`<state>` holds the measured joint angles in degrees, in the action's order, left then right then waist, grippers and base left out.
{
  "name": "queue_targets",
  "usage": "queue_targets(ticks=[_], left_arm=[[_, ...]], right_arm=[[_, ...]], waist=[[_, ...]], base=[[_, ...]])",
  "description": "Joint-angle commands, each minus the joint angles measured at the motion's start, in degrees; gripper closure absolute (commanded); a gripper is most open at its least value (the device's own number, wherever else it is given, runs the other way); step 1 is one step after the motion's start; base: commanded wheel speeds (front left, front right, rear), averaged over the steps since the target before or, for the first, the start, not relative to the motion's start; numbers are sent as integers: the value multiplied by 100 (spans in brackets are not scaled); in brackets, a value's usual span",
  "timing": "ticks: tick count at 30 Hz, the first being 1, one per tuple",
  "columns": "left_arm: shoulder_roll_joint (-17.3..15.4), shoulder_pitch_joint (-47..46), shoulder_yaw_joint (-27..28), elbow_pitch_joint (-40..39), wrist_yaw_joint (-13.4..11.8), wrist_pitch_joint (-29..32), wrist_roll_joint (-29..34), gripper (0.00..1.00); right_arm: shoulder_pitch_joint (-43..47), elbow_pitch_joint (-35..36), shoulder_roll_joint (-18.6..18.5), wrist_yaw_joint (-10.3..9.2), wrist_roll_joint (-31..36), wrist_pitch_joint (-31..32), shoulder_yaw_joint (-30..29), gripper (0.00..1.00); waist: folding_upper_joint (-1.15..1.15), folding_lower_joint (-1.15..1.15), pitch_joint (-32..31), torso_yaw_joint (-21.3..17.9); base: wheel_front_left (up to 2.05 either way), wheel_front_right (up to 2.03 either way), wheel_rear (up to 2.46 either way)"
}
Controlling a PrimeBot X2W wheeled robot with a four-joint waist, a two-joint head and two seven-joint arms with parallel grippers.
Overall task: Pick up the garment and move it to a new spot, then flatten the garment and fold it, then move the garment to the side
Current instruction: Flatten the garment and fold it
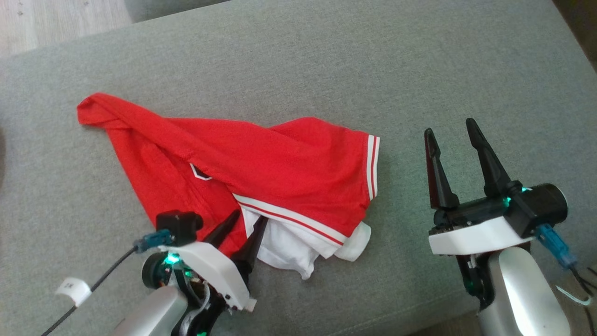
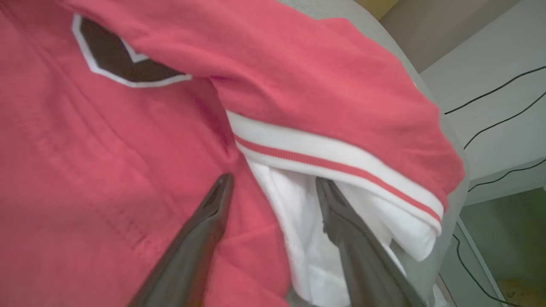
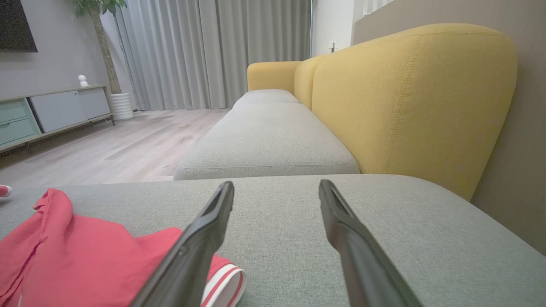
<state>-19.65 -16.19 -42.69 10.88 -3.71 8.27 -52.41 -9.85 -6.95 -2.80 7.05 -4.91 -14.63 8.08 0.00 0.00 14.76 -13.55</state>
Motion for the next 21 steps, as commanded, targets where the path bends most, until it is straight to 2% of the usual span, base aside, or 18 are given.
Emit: queue_targets(ticks=[1,9,10,11,12,13,14,15,21], left_arm=[[-55,-81,118,-80,47,97,-75,0],[-64,-26,23,-99,82,217,-122,0],[-70,-11,7,-109,88,243,-134,9],[-76,3,-11,-121,99,273,-149,28],[-83,13,-24,-135,105,296,-158,56],[-91,19,-36,-156,107,311,-160,65],[-96,26,-48,-185,111,330,-167,80],[-109,34,-69,-221,122,370,-177,100],[-288,59,-98,-766,117,596,-239,100]], right_arm=[[-103,178,-8,44,-25,-37,97,0],[-124,174,-8,44,-21,-37,86,0],[-125,170,-8,44,-17,-37,85,0],[-127,166,-8,44,-16,-37,84,0],[-128,165,-8,44,-15,-37,81,0],[-128,162,-8,44,-13,-37,78,0],[-127,159,-8,44,-11,-37,77,0],[-126,155,-8,44,-10,-37,79,0],[-97,128,-8,44,-17,-37,104,0]], waist=[[0,0,13,-1],[0,0,34,15],[0,0,33,17],[0,0,31,20],[0,0,28,23],[0,0,24,27],[0,0,17,29],[0,0,9,31],[0,0,-77,11]], base=[[0,0,0],[0,0,0],[0,0,0],[0,0,0],[0,0,0],[0,0,0],[0,0,0],[0,0,0],[0,0,0]])
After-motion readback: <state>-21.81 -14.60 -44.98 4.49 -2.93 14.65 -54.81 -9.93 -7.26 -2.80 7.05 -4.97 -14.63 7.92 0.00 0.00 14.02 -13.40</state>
